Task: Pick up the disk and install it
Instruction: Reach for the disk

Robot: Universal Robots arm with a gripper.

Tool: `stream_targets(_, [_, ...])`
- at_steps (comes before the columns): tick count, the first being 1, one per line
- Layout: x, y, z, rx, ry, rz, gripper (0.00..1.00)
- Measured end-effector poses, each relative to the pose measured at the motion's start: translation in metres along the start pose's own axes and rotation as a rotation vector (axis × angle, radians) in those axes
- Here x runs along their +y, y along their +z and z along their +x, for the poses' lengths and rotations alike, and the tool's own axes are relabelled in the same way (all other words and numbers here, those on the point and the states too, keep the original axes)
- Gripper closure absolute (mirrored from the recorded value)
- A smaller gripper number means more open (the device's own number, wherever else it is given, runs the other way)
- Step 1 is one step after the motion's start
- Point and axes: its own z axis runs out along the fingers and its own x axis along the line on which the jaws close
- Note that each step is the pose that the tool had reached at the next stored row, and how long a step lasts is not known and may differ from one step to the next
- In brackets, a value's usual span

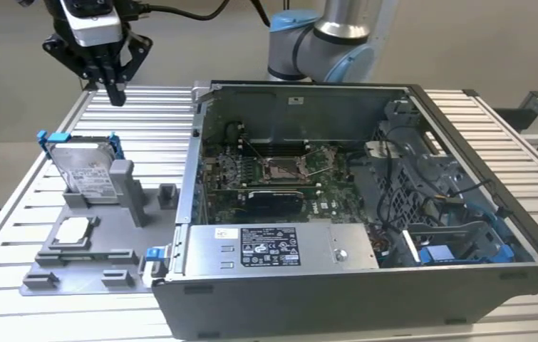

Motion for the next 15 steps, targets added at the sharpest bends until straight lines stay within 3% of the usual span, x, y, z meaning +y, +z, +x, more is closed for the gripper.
stream_targets(15, [-0.0026, -0.0007, 0.0397, 0.0, 0.0, 0.0, 1.0])
